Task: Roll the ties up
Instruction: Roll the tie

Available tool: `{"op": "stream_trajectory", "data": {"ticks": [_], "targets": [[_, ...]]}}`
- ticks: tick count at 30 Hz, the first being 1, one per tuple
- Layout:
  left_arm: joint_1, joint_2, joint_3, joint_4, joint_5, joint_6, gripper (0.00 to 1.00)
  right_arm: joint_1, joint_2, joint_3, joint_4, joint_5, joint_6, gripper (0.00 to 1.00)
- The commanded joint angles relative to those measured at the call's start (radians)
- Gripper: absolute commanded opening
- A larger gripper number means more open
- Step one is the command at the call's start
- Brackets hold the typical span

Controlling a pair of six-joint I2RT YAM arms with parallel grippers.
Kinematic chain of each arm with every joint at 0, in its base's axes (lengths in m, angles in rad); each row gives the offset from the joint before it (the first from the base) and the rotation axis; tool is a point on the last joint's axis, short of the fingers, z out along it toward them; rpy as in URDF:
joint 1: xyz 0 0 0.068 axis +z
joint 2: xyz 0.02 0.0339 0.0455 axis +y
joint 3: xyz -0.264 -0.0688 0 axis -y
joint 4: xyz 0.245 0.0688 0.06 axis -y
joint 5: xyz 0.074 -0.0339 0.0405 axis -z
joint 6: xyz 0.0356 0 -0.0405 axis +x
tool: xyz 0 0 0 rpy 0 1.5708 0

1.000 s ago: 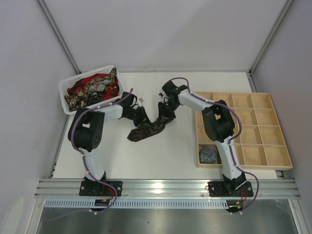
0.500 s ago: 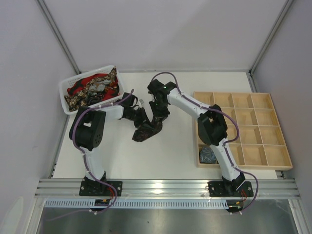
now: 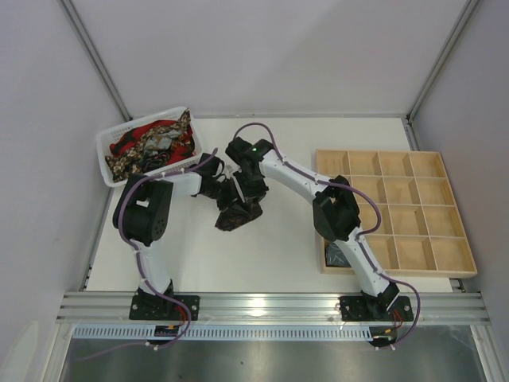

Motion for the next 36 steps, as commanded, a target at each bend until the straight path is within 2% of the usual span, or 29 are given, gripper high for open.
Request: {"op": "stream_trajectory", "data": {"ticks": [1, 8, 14, 21, 25, 27, 31, 36], "targets": [[0.007, -0.055, -0.036, 0.018, -0.090, -0.010, 0.09, 0.054, 0.028, 0.018, -0.013, -0.048, 0.048, 0.08], [0.015, -0.124, -0.062, -0.040, -0.140, 0.020, 0.19, 0.075, 0.056, 0.029, -0.015, 0.000, 0.063, 0.09], [0.036, -0.217, -0.114, -0.080, -0.174, 0.025, 0.20, 0.078, 0.079, 0.034, -0.001, -0.017, 0.074, 0.14], [0.087, -0.344, -0.176, -0.170, -0.243, 0.043, 0.20, 0.078, 0.099, 0.044, 0.017, -0.091, 0.077, 0.34], [0.136, -0.409, -0.196, -0.209, -0.268, 0.054, 0.20, 0.078, 0.079, 0.037, 0.043, -0.149, 0.066, 0.52], [0.162, -0.434, -0.199, -0.223, -0.262, 0.056, 0.20, 0.074, 0.062, 0.014, 0.082, -0.187, 0.066, 0.56], [0.182, -0.454, -0.188, -0.226, -0.228, 0.047, 0.20, 0.054, -0.001, -0.037, 0.157, -0.270, 0.085, 0.58], [0.182, -0.472, -0.199, -0.174, -0.127, 0.025, 0.20, -0.010, -0.085, -0.127, 0.289, -0.390, 0.115, 0.65]]}}
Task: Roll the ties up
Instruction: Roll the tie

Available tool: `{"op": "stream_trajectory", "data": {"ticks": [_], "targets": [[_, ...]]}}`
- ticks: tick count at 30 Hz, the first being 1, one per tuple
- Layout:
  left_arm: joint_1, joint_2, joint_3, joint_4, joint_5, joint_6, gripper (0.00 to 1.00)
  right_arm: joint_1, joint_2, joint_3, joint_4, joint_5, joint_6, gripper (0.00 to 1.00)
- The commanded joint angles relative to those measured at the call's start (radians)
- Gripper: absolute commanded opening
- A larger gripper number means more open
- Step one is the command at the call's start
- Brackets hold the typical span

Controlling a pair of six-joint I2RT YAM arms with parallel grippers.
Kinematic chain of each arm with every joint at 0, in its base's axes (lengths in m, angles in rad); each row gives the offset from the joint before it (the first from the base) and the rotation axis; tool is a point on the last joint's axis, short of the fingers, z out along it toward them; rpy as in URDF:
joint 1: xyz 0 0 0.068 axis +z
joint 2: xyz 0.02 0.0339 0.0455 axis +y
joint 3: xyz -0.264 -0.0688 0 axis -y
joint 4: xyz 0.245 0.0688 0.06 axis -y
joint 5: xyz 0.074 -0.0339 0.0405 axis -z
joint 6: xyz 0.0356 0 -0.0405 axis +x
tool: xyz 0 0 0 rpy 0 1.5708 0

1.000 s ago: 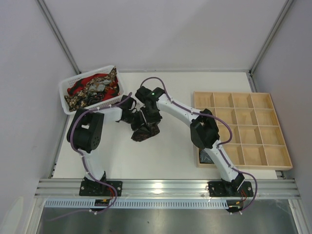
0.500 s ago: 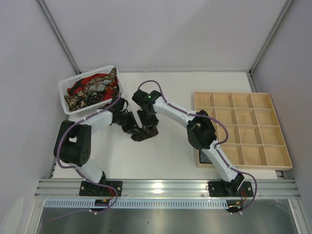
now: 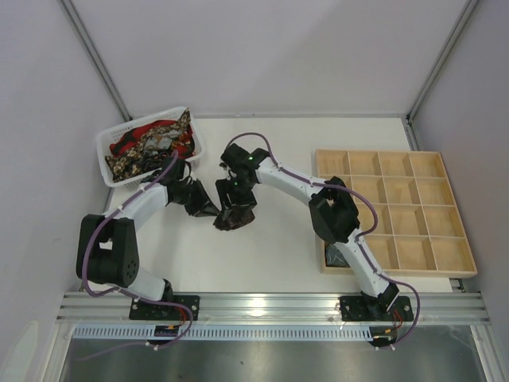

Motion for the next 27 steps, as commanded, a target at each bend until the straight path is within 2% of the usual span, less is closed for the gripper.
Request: {"op": "stream_trajectory", "data": {"ticks": [1, 6, 9, 12, 14, 15, 16, 17, 22, 27], "targets": [[0.003, -0.048, -0.005, 0.046, 0.091, -0.007, 0.20, -0.060, -0.102, -0.053, 0.131, -0.131, 0.022, 0.66], [0.003, 0.003, 0.088, 0.037, 0.084, 0.058, 0.26, -0.123, -0.217, -0.108, 0.183, -0.191, 0.080, 0.67], [0.003, 0.079, 0.184, 0.036, 0.089, 0.075, 0.27, -0.139, -0.274, -0.151, 0.152, -0.140, 0.126, 0.66], [0.000, 0.144, 0.286, 0.054, 0.101, 0.082, 0.25, -0.137, -0.320, -0.261, 0.201, -0.098, 0.186, 0.64], [-0.011, 0.226, 0.382, 0.042, 0.089, 0.099, 0.24, -0.137, -0.369, -0.342, 0.201, 0.009, 0.260, 0.59], [-0.017, 0.292, 0.425, -0.005, 0.054, 0.128, 0.22, -0.137, -0.395, -0.373, 0.189, 0.090, 0.339, 0.47], [-0.026, 0.326, 0.465, -0.030, 0.023, 0.145, 0.22, -0.137, -0.407, -0.406, 0.201, 0.106, 0.373, 0.41], [-0.049, 0.358, 0.545, -0.059, -0.012, 0.163, 0.22, -0.136, -0.415, -0.473, 0.210, 0.119, 0.411, 0.29], [-0.101, 0.521, 0.717, -0.202, -0.151, 0.248, 0.19, -0.099, -0.434, -0.643, 0.267, 0.235, 0.664, 0.12], [-0.150, 0.592, 0.774, -0.248, -0.220, 0.303, 0.19, -0.015, -0.406, -0.703, 0.359, 0.315, 0.838, 0.09]]}}
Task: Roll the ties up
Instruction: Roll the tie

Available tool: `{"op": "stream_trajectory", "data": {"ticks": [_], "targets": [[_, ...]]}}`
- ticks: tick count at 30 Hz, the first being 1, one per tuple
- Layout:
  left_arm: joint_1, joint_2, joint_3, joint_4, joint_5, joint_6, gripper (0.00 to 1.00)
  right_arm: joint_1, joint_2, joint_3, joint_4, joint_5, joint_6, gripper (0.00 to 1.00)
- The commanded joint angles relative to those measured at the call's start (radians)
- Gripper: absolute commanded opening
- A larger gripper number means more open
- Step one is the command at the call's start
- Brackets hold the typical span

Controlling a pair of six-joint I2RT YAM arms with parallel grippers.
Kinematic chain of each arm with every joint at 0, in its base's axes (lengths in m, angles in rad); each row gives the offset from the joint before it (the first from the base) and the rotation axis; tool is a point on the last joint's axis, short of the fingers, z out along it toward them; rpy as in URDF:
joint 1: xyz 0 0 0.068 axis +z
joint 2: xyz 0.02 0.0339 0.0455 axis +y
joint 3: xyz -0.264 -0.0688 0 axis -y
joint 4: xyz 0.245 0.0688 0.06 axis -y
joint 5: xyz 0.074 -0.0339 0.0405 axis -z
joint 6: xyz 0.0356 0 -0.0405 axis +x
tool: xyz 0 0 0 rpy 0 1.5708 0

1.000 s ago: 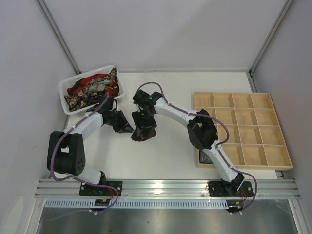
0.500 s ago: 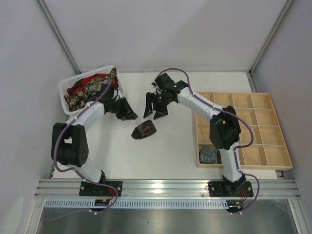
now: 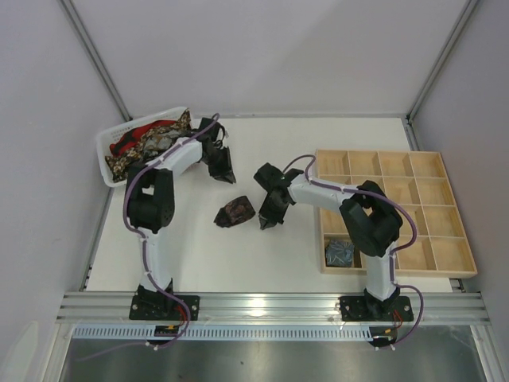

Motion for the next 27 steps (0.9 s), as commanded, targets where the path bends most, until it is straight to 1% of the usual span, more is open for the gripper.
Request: {"op": "stream_trajectory", "data": {"ticks": [1, 6, 10, 13, 18, 21, 23, 27], "targets": [[-0.026, 0.037, 0.059, -0.093, -0.078, 0.077, 0.19, 0.066, 0.003, 0.018, 0.125, 0.141, 0.189, 0.09], [-0.046, 0.103, 0.088, -0.159, -0.120, 0.113, 0.18, 0.120, 0.092, 0.122, 0.079, 0.258, 0.283, 0.09], [-0.048, 0.115, 0.085, -0.180, -0.121, 0.133, 0.18, 0.144, 0.139, 0.173, 0.060, 0.326, 0.324, 0.09], [-0.046, 0.131, 0.088, -0.210, -0.091, 0.147, 0.18, 0.158, 0.158, 0.184, 0.057, 0.338, 0.356, 0.09], [-0.048, 0.129, 0.054, -0.200, -0.040, 0.150, 0.17, 0.184, 0.167, 0.173, 0.056, 0.378, 0.373, 0.10], [-0.048, 0.131, 0.025, -0.203, -0.005, 0.153, 0.17, 0.181, 0.181, 0.175, 0.076, 0.386, 0.361, 0.10], [-0.048, 0.113, -0.021, -0.193, 0.009, 0.141, 0.16, 0.184, 0.202, 0.190, 0.108, 0.387, 0.358, 0.11], [-0.048, 0.099, -0.063, -0.165, 0.044, 0.138, 0.16, 0.183, 0.241, 0.239, 0.131, 0.399, 0.352, 0.11]]}}
